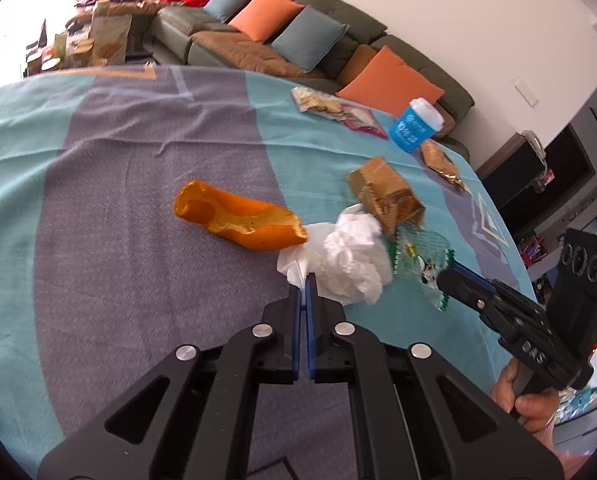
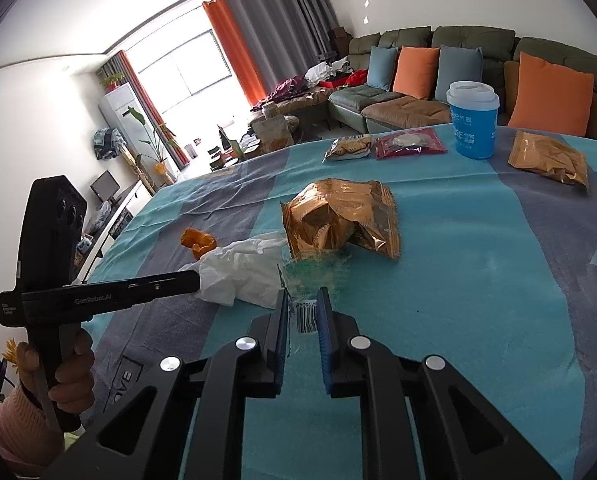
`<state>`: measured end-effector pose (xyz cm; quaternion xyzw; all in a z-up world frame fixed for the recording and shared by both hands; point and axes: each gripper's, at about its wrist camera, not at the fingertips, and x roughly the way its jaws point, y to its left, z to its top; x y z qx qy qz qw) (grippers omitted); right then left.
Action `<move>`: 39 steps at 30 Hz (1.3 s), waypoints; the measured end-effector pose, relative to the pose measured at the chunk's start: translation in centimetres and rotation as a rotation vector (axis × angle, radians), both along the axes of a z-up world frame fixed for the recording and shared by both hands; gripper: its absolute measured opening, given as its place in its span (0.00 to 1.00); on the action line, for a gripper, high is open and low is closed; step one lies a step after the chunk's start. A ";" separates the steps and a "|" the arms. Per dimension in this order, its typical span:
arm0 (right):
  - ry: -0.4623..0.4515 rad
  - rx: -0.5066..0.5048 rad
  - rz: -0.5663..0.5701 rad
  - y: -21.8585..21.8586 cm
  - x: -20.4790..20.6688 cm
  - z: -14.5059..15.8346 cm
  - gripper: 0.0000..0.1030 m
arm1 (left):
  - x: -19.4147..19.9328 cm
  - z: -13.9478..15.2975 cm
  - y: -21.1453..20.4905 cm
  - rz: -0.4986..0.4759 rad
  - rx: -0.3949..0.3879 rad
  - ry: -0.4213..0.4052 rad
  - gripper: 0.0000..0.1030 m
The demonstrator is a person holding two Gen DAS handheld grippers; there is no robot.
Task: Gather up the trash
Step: 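Grasp the white tissue with the left tool while the right tool grasps a clear plastic piece, then carry the tissue in the left tool while the right tool carries the plastic to the bin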
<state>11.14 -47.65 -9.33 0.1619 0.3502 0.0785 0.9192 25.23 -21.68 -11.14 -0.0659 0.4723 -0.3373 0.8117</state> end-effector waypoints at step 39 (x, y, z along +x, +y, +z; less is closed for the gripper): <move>-0.095 0.094 0.201 6.5 0.1 2.6 0.12 | -11.1 6.3 14.9 0.099 -0.027 -0.209 0.02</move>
